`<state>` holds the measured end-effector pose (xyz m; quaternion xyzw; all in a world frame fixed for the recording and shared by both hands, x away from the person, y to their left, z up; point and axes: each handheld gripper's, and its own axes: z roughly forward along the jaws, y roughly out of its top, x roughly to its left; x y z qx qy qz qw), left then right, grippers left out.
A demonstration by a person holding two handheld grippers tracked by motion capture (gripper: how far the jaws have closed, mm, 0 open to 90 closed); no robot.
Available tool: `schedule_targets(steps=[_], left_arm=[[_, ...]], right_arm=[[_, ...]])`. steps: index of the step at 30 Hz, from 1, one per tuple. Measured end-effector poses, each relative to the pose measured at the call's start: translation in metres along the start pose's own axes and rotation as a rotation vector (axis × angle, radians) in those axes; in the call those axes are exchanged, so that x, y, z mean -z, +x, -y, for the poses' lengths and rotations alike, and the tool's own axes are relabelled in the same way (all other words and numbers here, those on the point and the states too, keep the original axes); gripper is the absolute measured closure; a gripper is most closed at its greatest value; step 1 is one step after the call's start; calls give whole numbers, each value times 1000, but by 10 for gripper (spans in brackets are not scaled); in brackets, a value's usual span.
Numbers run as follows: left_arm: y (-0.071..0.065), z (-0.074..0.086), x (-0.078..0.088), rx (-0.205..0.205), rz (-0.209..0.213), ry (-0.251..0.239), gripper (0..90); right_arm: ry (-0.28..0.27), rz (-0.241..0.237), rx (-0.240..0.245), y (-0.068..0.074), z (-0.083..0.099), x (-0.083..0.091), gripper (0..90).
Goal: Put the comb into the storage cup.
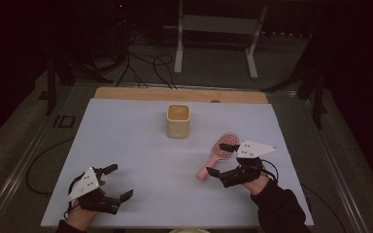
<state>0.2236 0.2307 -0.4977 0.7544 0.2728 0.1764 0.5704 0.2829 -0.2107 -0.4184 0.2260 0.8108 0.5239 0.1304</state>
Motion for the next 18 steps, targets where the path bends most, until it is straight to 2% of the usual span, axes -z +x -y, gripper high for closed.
schedule_targets(steps=[13,18], left_arm=[[0,0,0,0,3,-2,2],[0,0,0,0,4,-1,2]], right_arm=[[43,-46,-1,-7,-3,-30,129],[74,-63,-22,-12,1,-43,151]])
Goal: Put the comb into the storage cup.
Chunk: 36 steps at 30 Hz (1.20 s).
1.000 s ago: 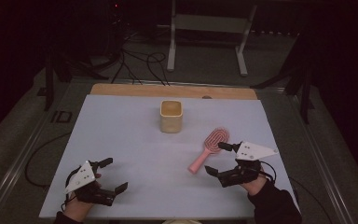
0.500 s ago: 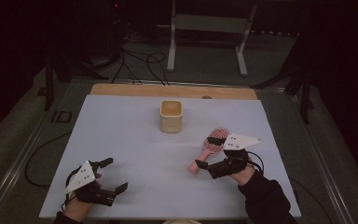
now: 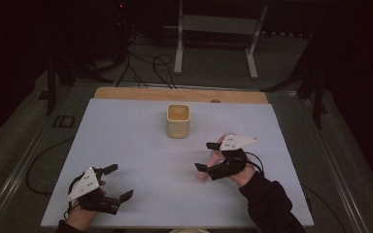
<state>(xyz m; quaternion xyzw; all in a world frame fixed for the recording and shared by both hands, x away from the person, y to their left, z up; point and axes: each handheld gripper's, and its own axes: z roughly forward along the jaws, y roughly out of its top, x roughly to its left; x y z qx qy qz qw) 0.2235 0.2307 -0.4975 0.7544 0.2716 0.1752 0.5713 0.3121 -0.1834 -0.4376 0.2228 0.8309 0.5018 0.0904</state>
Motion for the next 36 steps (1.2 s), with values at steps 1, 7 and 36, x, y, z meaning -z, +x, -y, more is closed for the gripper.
schedule_targets(steps=[1,7,36], left_arm=[[0,0,0,1,1,-1,2],[0,0,0,0,1,0,2],[0,0,0,1,10,-1,2]], right_arm=[[6,1,-2,-1,1,-2,157],[61,-6,-12,-5,5,-17,240],[269,59,13,-4,13,-53,851]])
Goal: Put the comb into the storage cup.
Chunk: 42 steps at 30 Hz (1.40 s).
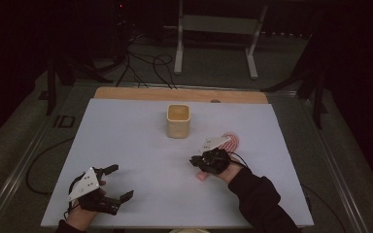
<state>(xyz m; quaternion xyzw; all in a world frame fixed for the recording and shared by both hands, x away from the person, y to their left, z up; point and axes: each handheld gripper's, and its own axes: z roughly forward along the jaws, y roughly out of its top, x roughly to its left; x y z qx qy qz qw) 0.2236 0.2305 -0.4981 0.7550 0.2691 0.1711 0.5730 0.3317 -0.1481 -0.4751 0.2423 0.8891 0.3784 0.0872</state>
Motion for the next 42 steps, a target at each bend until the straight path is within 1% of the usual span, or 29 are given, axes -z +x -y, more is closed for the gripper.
schedule_targets(steps=[2,3,4,5,8,9,10,13,14,16,17,19,22,24,27,30,36,37,38,42], left_arm=[[0,0,0,1,1,0,2],[0,0,0,0,0,1,2],[0,0,0,-1,0,1,2],[0,0,0,0,1,1,2],[0,0,0,0,1,1,2],[0,0,0,-1,0,2,2],[0,0,0,-1,1,3,2],[0,0,-1,-3,2,8,2],[0,0,-1,-3,3,10,2],[-1,0,-1,-3,6,10,2],[-1,0,-1,-4,6,11,2],[-1,0,-1,-4,6,11,2],[0,0,-1,2,3,11,2],[1,0,0,2,0,11,2],[1,0,0,2,-1,12,2],[1,0,0,3,-2,12,2],[1,0,0,3,-3,12,2],[0,0,0,4,-3,11,2],[0,0,0,4,-3,10,2],[0,0,0,7,-4,10,2]], right_arm=[[9,3,3,0,0,-1,869],[41,1,17,1,1,-4,897],[41,1,17,1,1,-4,897],[52,-2,13,2,1,-5,899],[68,-6,20,3,1,-7,900],[93,-6,23,3,3,-9,900],[99,-2,32,2,3,-10,900],[115,-6,36,1,5,-11,900],[124,-8,28,1,5,-11,900],[130,-11,33,1,6,-12,900],[148,-6,38,2,7,-13,900],[157,-12,39,2,7,-14,900],[179,-10,29,2,8,-16,900],[192,-5,32,2,9,-16,900],[196,-12,24,2,11,-16,900],[198,-10,31,2,11,-15,900],[216,-17,29,5,15,-11,900],[216,-17,26,6,17,-9,900],[218,-21,36,5,18,-7,900],[227,-16,34,5,24,-1,900]])
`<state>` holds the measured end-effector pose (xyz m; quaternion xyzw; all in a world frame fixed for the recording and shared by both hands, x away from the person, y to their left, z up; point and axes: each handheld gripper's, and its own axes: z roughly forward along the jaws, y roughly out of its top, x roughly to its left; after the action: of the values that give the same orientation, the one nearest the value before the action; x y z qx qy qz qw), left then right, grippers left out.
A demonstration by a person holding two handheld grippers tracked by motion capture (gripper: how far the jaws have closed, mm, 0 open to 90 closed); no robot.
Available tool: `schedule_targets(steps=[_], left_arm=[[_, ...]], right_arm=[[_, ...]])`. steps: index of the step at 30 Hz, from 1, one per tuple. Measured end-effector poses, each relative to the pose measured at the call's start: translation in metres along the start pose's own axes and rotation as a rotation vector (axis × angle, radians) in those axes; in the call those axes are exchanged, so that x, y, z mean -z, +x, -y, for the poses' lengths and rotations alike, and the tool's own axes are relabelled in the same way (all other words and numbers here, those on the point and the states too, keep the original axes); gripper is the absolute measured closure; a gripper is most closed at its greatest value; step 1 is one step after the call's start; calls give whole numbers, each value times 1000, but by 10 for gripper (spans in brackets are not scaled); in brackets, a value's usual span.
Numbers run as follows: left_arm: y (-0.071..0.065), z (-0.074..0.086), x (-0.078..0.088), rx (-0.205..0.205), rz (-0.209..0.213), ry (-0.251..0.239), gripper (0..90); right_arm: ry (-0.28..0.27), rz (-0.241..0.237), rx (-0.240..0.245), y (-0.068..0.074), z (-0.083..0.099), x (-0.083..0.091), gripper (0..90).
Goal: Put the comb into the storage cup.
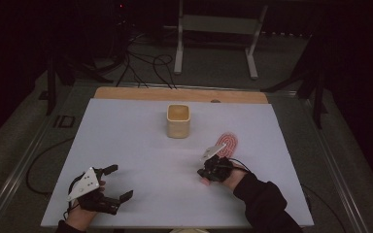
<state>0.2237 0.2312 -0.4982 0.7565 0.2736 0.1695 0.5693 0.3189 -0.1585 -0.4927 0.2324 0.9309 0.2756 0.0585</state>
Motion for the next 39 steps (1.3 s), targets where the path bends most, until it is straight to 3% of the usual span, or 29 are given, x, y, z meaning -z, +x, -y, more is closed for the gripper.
schedule_targets(steps=[20,28,39], left_arm=[[0,0,0,1,1,0,2],[0,0,0,0,0,1,2],[0,0,-1,0,-2,2,2]], right_arm=[[31,11,-17,6,33,25,900],[39,28,-78,2,59,42,900],[59,66,-124,-10,85,60,900]])
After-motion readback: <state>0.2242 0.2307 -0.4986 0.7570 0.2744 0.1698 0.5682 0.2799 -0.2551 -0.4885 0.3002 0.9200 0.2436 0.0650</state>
